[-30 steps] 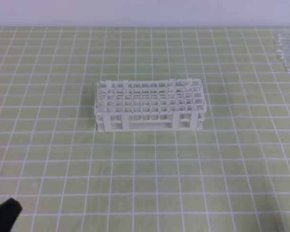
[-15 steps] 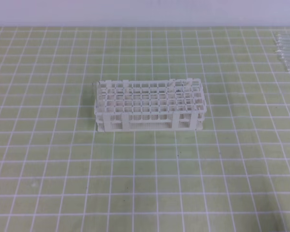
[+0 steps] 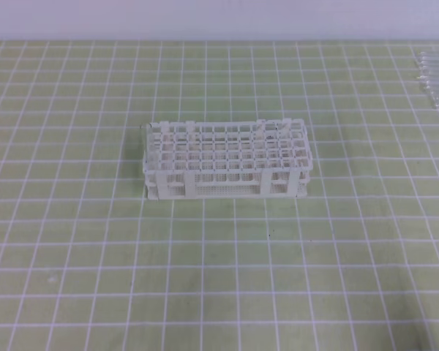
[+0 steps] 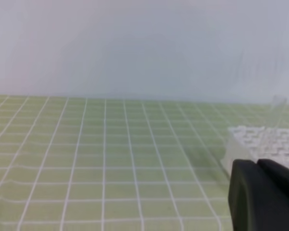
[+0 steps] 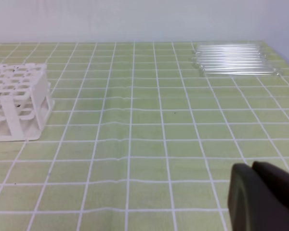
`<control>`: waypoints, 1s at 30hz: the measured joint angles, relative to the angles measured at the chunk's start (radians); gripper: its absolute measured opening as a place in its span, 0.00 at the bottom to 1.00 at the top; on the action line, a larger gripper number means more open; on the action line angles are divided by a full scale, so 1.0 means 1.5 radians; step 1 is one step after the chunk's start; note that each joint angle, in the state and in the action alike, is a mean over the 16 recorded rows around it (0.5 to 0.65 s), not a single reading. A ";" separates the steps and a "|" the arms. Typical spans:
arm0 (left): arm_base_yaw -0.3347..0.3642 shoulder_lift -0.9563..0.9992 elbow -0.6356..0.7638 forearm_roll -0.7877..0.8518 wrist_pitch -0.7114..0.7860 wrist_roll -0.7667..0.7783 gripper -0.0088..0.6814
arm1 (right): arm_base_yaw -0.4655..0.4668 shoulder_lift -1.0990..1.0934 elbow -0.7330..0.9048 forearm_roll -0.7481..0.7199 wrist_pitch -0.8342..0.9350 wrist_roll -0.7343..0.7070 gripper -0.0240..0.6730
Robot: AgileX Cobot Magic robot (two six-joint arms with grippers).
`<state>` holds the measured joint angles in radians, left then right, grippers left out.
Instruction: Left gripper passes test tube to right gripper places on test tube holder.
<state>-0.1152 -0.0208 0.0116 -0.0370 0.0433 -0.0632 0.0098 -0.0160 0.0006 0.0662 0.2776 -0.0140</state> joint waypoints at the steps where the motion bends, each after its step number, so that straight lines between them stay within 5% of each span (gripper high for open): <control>1: 0.005 0.000 0.000 -0.018 0.007 0.023 0.01 | 0.000 0.000 0.000 0.000 0.000 0.000 0.01; 12: 0.053 -0.001 0.000 -0.051 0.108 0.070 0.01 | 0.000 0.000 0.000 0.000 0.000 0.000 0.01; 30: 0.056 0.003 -0.003 -0.042 0.193 0.069 0.01 | 0.000 0.000 0.000 0.000 -0.001 0.000 0.01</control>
<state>-0.0310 -0.0167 0.0078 -0.1005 0.3327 0.0399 0.0098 -0.0160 0.0006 0.0664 0.2768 -0.0140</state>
